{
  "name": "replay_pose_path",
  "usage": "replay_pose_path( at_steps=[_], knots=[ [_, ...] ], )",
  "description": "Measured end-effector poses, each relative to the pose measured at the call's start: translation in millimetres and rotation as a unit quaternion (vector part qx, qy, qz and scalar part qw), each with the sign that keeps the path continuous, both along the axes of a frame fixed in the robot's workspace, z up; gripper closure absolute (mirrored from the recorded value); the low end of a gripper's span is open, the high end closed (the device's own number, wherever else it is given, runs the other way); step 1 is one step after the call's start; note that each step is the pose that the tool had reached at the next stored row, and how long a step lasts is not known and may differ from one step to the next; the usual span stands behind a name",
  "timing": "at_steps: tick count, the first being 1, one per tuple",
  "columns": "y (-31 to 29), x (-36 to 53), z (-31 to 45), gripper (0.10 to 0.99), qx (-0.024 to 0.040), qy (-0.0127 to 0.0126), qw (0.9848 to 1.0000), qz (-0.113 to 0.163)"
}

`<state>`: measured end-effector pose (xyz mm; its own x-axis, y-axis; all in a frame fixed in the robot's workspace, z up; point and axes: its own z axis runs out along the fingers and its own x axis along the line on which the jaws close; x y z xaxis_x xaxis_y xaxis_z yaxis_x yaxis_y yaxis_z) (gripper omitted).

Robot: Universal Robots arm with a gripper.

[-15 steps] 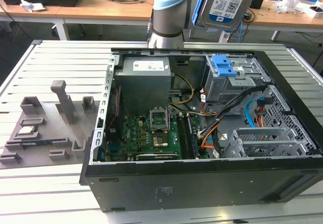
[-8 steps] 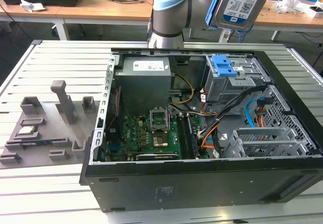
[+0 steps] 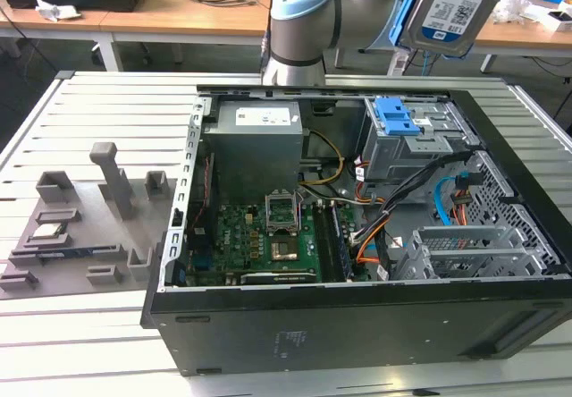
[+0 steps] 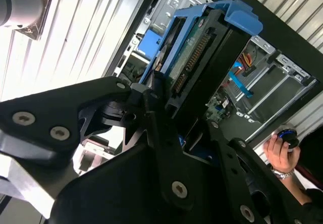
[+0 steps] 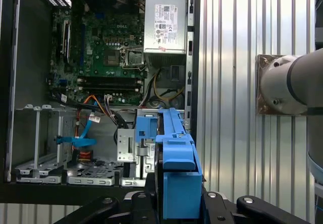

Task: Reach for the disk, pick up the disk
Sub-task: 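Pick up the disk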

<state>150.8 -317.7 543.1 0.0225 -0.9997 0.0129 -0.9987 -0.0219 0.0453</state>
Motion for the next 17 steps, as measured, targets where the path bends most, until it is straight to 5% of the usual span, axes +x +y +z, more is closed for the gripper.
replay_pose_path(
  at_steps=[6,17],
  knots=[
    [0.2,19.6,0.0,0.725,0.0001,0.0000,1.0000,0.000],
    [-3.7,22.4,0.0,0.725,0.0000,0.0000,1.0000,0.000]
  ],
)
